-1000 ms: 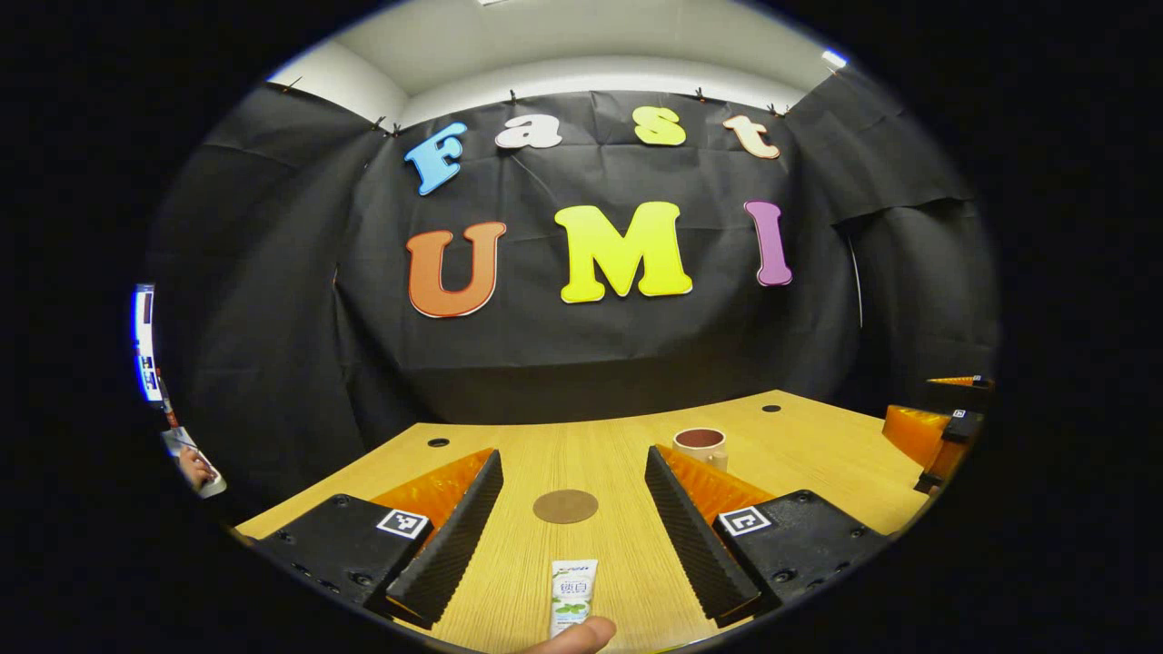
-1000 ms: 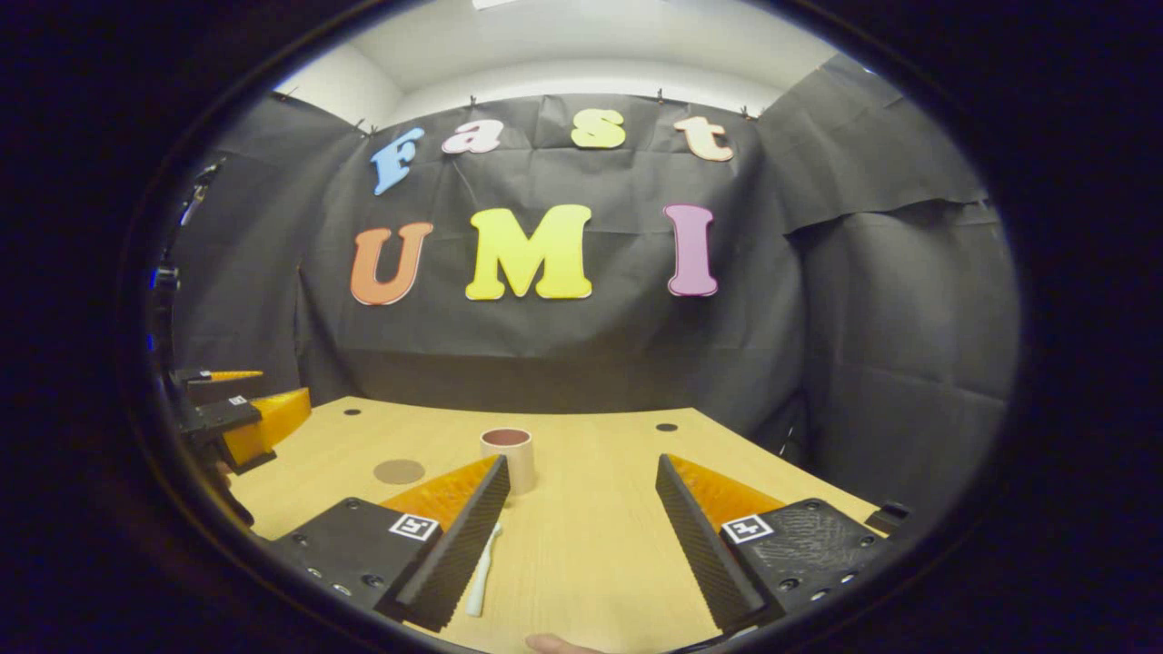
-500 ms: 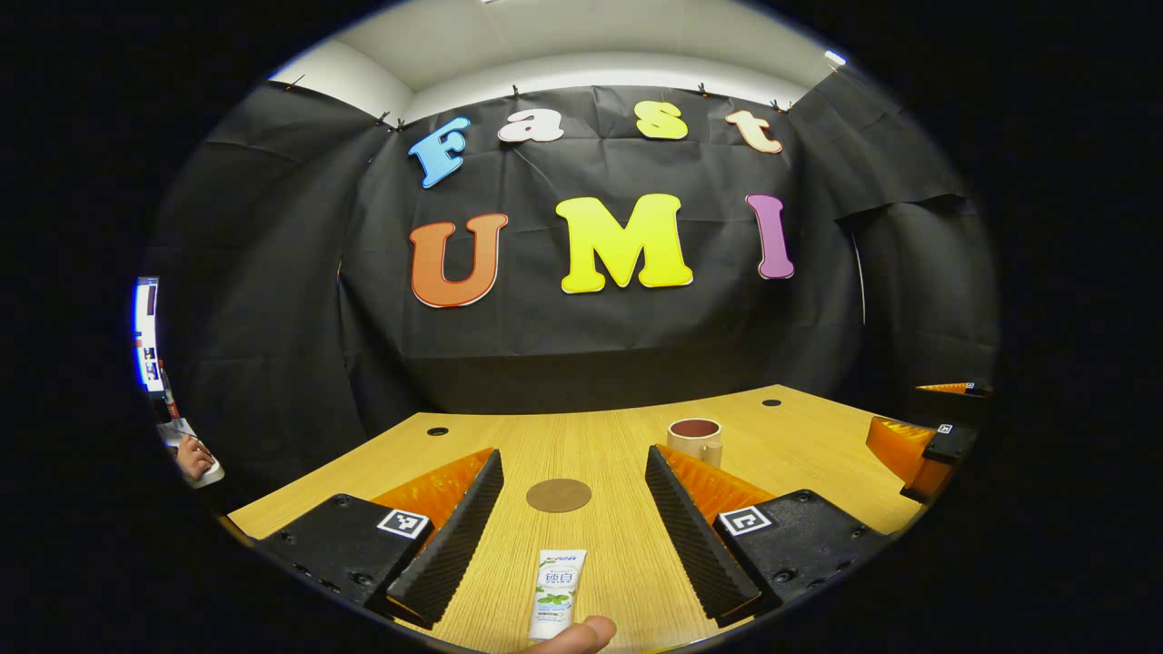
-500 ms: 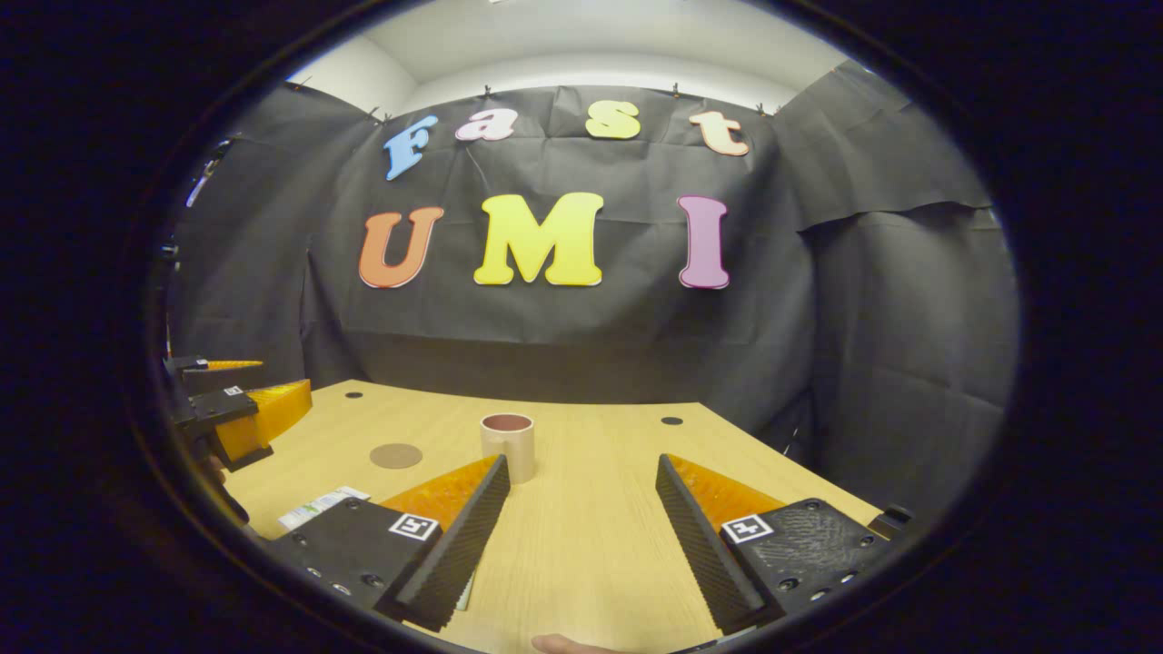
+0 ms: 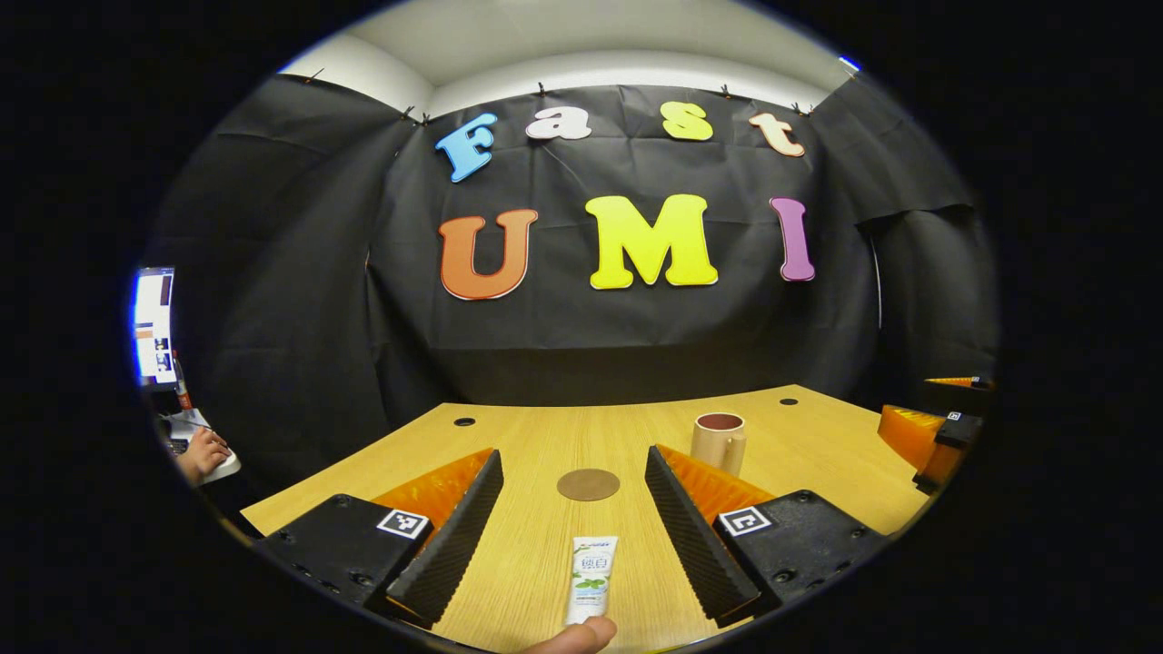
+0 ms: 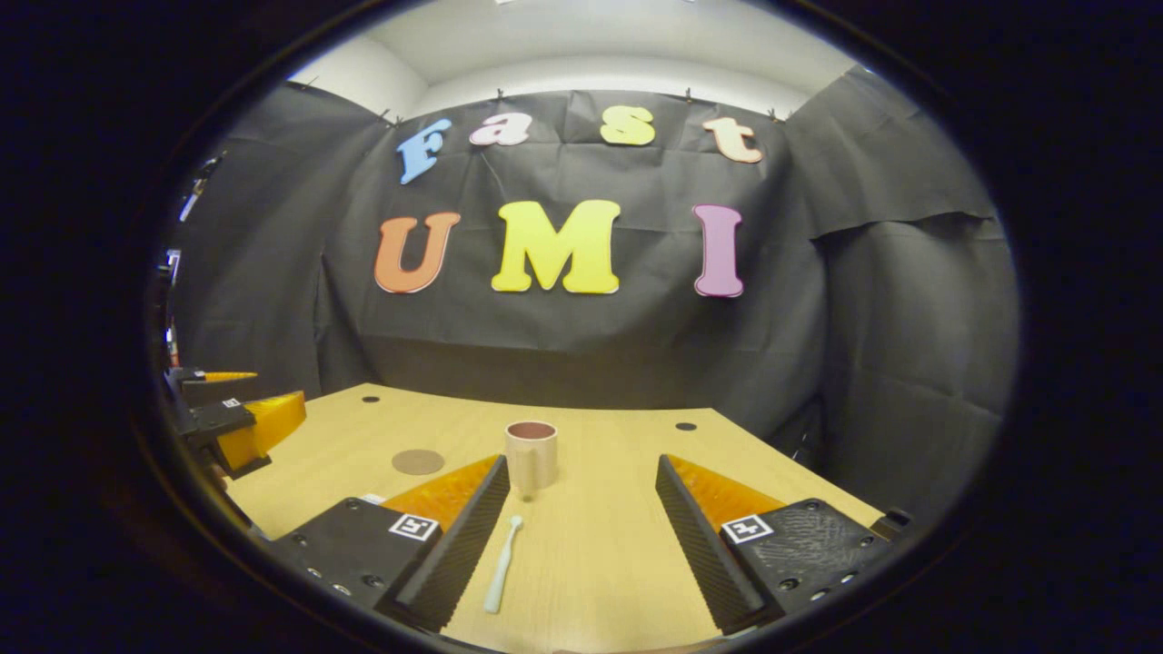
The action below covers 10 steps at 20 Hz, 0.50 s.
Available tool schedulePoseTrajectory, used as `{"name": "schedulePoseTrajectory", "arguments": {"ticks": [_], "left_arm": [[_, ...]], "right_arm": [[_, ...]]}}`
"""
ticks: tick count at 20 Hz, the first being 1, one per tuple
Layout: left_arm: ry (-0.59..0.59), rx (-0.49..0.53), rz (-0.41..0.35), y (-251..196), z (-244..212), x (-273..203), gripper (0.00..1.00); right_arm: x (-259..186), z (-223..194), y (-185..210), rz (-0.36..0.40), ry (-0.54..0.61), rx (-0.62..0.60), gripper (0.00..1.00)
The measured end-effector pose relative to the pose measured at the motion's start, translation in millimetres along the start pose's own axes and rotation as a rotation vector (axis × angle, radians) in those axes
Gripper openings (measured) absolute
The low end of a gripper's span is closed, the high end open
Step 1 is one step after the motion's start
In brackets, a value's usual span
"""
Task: Put the toothbrush and toothpaste on the desktop into the cup, then pick up the cup and place it on the coaster on the desktop.
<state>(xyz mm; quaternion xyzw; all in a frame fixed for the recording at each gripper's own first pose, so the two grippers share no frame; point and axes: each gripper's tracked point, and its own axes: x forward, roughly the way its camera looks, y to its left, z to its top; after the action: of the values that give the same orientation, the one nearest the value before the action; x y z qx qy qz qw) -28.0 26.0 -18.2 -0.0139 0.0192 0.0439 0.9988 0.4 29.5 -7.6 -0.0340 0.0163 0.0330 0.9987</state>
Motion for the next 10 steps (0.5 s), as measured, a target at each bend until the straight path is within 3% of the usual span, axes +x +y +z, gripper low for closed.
{"name": "schedulePoseTrajectory", "arguments": {"ticks": [7, 10], "left_arm": [[0.031, -0.006, 0.008, 14.5, -7.4, 1.5, 0.99], [0.028, 0.002, 0.022, 21.8, -9.8, 1.5, 1.0]], "right_arm": [[31.6, -41.5, 28.9, 0.037, 0.128, -0.012, 0.96], [48.1, -80.8, 39.2, 0.045, 0.236, 0.005, 0.96]]}}
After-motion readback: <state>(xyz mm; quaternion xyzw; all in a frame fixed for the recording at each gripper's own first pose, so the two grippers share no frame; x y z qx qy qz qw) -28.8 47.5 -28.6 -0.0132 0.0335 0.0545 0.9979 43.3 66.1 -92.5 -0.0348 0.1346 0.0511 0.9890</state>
